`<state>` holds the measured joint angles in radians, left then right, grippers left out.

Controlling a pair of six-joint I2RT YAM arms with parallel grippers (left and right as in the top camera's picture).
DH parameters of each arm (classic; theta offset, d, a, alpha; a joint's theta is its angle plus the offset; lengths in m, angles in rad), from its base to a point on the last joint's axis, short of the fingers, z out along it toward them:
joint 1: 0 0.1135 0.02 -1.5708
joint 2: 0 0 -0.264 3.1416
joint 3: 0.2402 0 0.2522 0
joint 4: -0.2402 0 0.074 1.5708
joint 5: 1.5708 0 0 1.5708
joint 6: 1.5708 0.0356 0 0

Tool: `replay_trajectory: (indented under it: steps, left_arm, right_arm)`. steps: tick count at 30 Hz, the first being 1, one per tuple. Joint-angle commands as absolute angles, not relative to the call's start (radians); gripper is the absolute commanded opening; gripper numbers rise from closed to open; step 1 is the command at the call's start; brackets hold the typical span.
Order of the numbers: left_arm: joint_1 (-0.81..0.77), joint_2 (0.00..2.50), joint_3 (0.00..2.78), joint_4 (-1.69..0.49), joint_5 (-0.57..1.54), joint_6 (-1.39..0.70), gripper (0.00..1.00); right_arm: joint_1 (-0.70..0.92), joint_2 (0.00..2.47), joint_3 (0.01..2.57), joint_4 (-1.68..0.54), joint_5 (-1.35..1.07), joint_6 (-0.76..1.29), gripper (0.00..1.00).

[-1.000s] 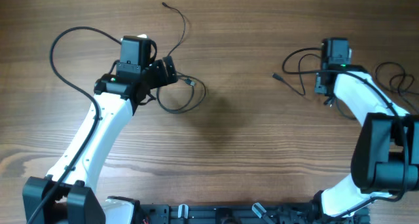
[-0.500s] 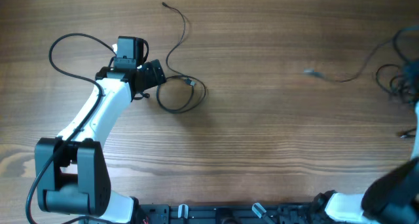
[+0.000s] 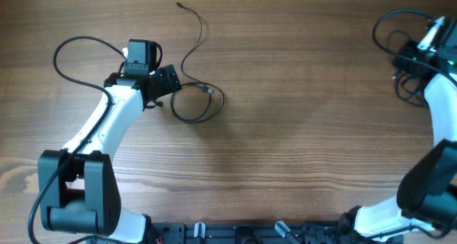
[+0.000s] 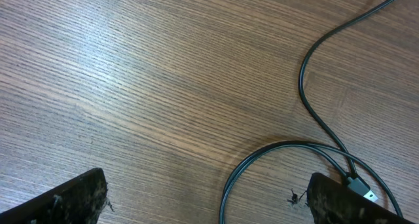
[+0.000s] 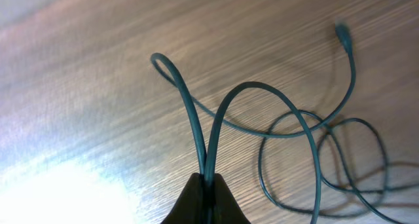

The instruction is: Untangle cables

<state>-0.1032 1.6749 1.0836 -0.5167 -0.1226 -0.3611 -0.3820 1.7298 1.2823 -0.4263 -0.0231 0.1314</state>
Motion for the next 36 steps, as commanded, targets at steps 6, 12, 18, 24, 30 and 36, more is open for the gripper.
replay_trajectory:
  steps: [6, 12, 18, 24, 30, 36]
  left_arm:
    - [-0.102, 1.684, 1.077, -0.516, -0.131, -0.374, 1.00]
    - [-0.102, 1.684, 1.077, -0.516, -0.131, -0.374, 1.00]
    - [-0.102, 1.684, 1.077, -0.516, -0.127, -0.375, 0.70]
    - [-0.066, 1.684, 1.077, -0.514, -0.129, -0.407, 0.04]
    - [0.037, 1.684, 1.069, -0.518, 0.090, -0.351, 0.04]
    - [-0.009, 1.719, 1.185, -0.399, 0.101, -0.315, 0.14]
  right_arm:
    - [-0.381, 1.816, 1.281, -0.442, -0.100, 0.107, 0.89]
    - [-0.374, 1.816, 1.281, -0.487, -0.273, 0.167, 1.00]
    - [-0.259, 1.816, 1.264, -0.585, -0.419, 0.209, 0.04]
    - [-0.005, 1.820, 1.228, -0.527, -0.526, 0.213, 0.04]
    - [0.247, 1.826, 1.228, -0.426, -0.318, 0.377, 0.70]
    - [0.261, 1.826, 1.228, -0.438, -0.261, 0.377, 1.00]
